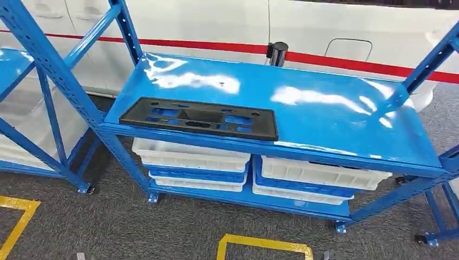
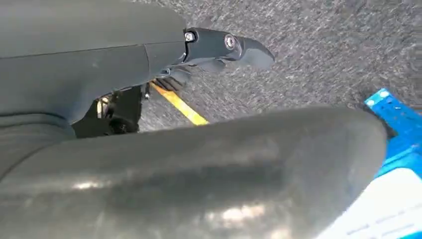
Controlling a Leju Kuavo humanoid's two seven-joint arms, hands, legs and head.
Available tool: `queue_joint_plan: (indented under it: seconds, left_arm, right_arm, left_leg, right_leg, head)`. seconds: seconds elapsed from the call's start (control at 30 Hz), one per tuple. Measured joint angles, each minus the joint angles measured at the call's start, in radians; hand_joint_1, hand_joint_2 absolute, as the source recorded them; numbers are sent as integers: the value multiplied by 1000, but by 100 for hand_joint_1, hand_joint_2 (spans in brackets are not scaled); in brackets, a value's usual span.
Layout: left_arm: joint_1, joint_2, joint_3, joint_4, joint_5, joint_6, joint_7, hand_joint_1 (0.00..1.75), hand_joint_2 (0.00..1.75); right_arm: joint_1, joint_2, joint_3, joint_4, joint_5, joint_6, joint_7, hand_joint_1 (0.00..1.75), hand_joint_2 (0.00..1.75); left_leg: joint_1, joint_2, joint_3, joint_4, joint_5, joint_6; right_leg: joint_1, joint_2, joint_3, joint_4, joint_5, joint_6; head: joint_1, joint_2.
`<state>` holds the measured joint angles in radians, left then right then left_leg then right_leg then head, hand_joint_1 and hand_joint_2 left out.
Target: Take the parts from the cabinet and place them on the table.
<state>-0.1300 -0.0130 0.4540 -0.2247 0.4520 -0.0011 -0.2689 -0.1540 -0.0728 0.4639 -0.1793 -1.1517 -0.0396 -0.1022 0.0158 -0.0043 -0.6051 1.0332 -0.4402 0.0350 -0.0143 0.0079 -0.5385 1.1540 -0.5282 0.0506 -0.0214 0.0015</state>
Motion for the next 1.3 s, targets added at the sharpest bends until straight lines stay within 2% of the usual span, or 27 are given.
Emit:
queue_joint_plan:
  seconds: [0.03, 0.07, 0.1, 0.13, 0.17, 0.2, 0.23, 0.27, 0.3, 0.33, 0.4, 0.43, 0.5, 0.57, 0.6, 0.63, 0.67, 0.77, 0.8, 0.83, 0.87, 0.9, 0.93, 0.97, 1.13, 1.17, 1.3]
  left_arm:
    - [0, 0, 0, 0, -1, 0, 0, 0, 0]
    - [0, 0, 0, 0, -1, 0, 0, 0, 0]
    - [0, 1, 0, 0, -3, 2, 0, 0, 0]
    - [1, 0, 0, 0, -6, 4, 0, 0, 0]
    - [1, 0, 0, 0, -10, 7, 0, 0, 0]
    - [2, 0, 0, 0, -12, 9, 0, 0, 0]
    - [2, 0, 0, 0, -13, 10, 0, 0, 0]
    - [2, 0, 0, 1, -14, 15, 1, 0, 0]
    - [-1, 1, 0, 1, -14, 26, 8, 0, 0]
    - [-3, 1, 0, 2, -15, 36, 14, 0, 0]
    - [-1, 3, 0, 2, -15, 55, 30, 0, 0]
    - [-3, 3, 0, 2, -15, 76, 48, 0, 0]
    - [-3, 1, 0, 2, -14, 97, 66, 0, 0]
    - [-3, 4, 0, 3, -14, 105, 71, 0, 0]
    - [-2, 4, 0, 3, -14, 108, 71, 0, 0]
    - [0, 4, 0, 3, -14, 112, 72, 0, 0]
    - [1, 4, 0, 3, -13, 113, 72, 0, 0]
    - [0, 6, 0, 3, -13, 112, 72, 0, 0]
    - [-1, 6, 0, 3, -13, 112, 72, 0, 0]
    - [-3, 6, 0, 3, -14, 114, 72, 0, 0]
    - [-2, 6, 0, 3, -14, 117, 71, 0, 0]
    - [0, 6, 0, 3, -14, 120, 71, 0, 0]
    - [0, 6, 0, 3, -14, 122, 70, 0, 0]
    - [-2, 6, 0, 3, -15, 125, 69, 0, 0]
    - [-3, 6, 0, 3, -25, 137, 62, 0, 0]
    - [-3, 6, 0, 3, -35, 142, 51, 0, 175]
    - [-8, 8, -17, 0, -124, 196, -59, 0, 175]
  right_arm:
    - [-1, 0, 0, 0, 1, 0, 0, 0, 0]
    - [0, 0, 0, 0, 1, 0, 0, 0, 0]
    - [2, 0, 0, 0, 1, 0, 0, 0, 0]
    - [4, 0, 0, 0, 2, 0, 0, 0, 0]
    - [6, 0, 0, 1, 2, 0, 1, 0, 0]
    - [6, 0, 0, 1, 2, 0, 1, 0, 0]
    - [6, -2, 0, 1, 2, 0, 2, 0, 0]
    - [7, -2, 0, 1, 2, 0, 3, 0, 0]
    - [7, -2, 0, 2, 3, 0, 5, 0, 0]
    - [3, -2, 1, 2, 5, -1, 8, 0, 0]
    - [3, 0, 1, 2, 6, -3, 10, 0, 0]
    - [4, 0, 1, 2, 10, -4, 13, 0, 0]
    - [1, 0, 2, 2, 12, -7, 17, 0, 0]
    - [-1, -1, 2, 2, 14, -9, 18, 0, 0]
    - [0, -1, 2, 2, 14, -10, 19, 0, 0]
    - [0, -1, 2, 2, 14, -11, 21, 0, 0]
    - [1, 0, 2, 2, 14, -11, 22, 0, 0]
    - [0, 4, 2, 2, 14, -11, 22, 0, 0]
    - [-1, 4, 2, 2, 14, -11, 22, 0, 0]
    - [-1, 3, 2, 2, 14, -11, 22, 0, 0]
    - [-1, 3, 2, 2, 14, -11, 22, 0, 0]
    - [1, 3, 2, 2, 14, -11, 22, 0, 0]
    - [2, 1, 2, 2, 14, -11, 22, 0, 0]
    - [2, 2, 2, 2, 15, -11, 22, 0, 0]
    - [1, 1, 2, 2, 17, -11, 21, 0, 0]
    - [1, 1, 2, 2, 17, -11, 21, 0, 0]
    - [3, 2, 2, 2, 10, -11, 11, 0, 0]
  left_leg:
    - [0, 0, 6, -2, -7, 2]
    - [-1, -1, 13, -3, -15, 4]
    - [-1, -5, 23, -3, -24, 4]
    - [-1, -8, 35, -3, -33, 3]
    - [-1, -12, 48, -3, -42, 2]
    - [0, -13, 63, -3, -53, 0]
    - [0, -13, 78, -3, -62, -4]
    - [-1, -13, 71, -5, -72, -10]
    - [-6, -15, 91, -1, -83, -16]
    - [-9, -13, 87, -6, -88, -23]
    - [-9, -13, 98, -7, -82, -30]
    - [-9, -10, 101, 1, -87, -33]
    - [-5, 0, 43, 104, -102, -40]
    - [-5, 0, -44, 241, -173, -48]
    - [-4, 0, -80, 288, -200, -51]
    - [-3, 0, -100, 297, -194, -52]
    - [-3, 0, -98, 261, -158, -52]
    - [2, 1, -6, 30, -3, -48]
    - [-3, 0, -1, 7, -33, -46]
    - [-5, 1, -2, 12, -63, -35]
    - [-6, 0, 0, 9, -29, -30]
    - [-2, 0, 2, 6, -17, -28]
    - [-2, 1, 4, 6, -16, -35]
    - [-4, -1, 13, 6, -16, -35]
    - [-6, -4, 7, 6, -15, -32]
    - [-6, -4, 7, 6, -15, -32]
    - [-8, -4, 7, 6, -19, -26]
  right_leg:
    - [0, 0, -58, 74, -19, -3]
    - [0, 0, -108, 129, -57, -13]
    - [0, 0, -144, 155, -90, -20]
    - [0, -1, -162, 143, -98, -16]
    - [0, -1, -163, 100, -81, -6]
    - [0, -1, -149, 31, -39, 7]
    - [0, -3, -128, -56, 26, 18]
    - [0, -10, -115, -126, 105, 26]
    - [3, -14, -118, -132, 115, 7]
    - [9, -9, -102, -132, 115, -13]
    - [7, -8, -104, -137, 128, -27]
    - [-1, -8, -89, -140, 128, -34]
    - [-2, -8, -72, -146, 118, -47]
    - [1, -8, -63, -146, 110, -59]
    - [1, -8, -60, -145, 107, -63]
    - [2, -6, -56, -145, 104, -65]
    - [1, -4, -50, -145, 99, -61]
    - [-1, 0, -30, -145, 86, -50]
    - [7, 1, -27, -140, 83, -45]
    - [8, 2, -33, -142, 81, -41]
    - [9, 2, -35, -142, 77, -34]
    - [10, 1, -39, -135, 72, -35]
    - [10, 1, -37, -139, 71, -58]
    - [10, 1, -37, -141, 74, -59]
    - [9, 0, -23, -156, 80, -49]
    - [9, 0, -23, -157, 80, -49]
    - [9, 0, -24, -159, 81, -44]
  head:
    - [0, 0]
    - [1, 0]
    - [0, 0]
    - [1, 0]
    - [1, 0]
    - [2, 0]
    - [2, 0]
    - [3, 0]
    - [0, 0]
    - [3, 0]
    - [3, 0]
    - [-1, 0]
    - [-1, 0]
    - [0, 0]
    - [0, 0]
    - [0, 0]
    - [0, 0]
    - [0, 0]
    - [1, 0]
    - [1, 0]
    - [3, 0]
    - [0, 0]
    - [3, 0]
    - [3, 0]
    - [3, 0]
    - [2, 0]
    - [2, 0]
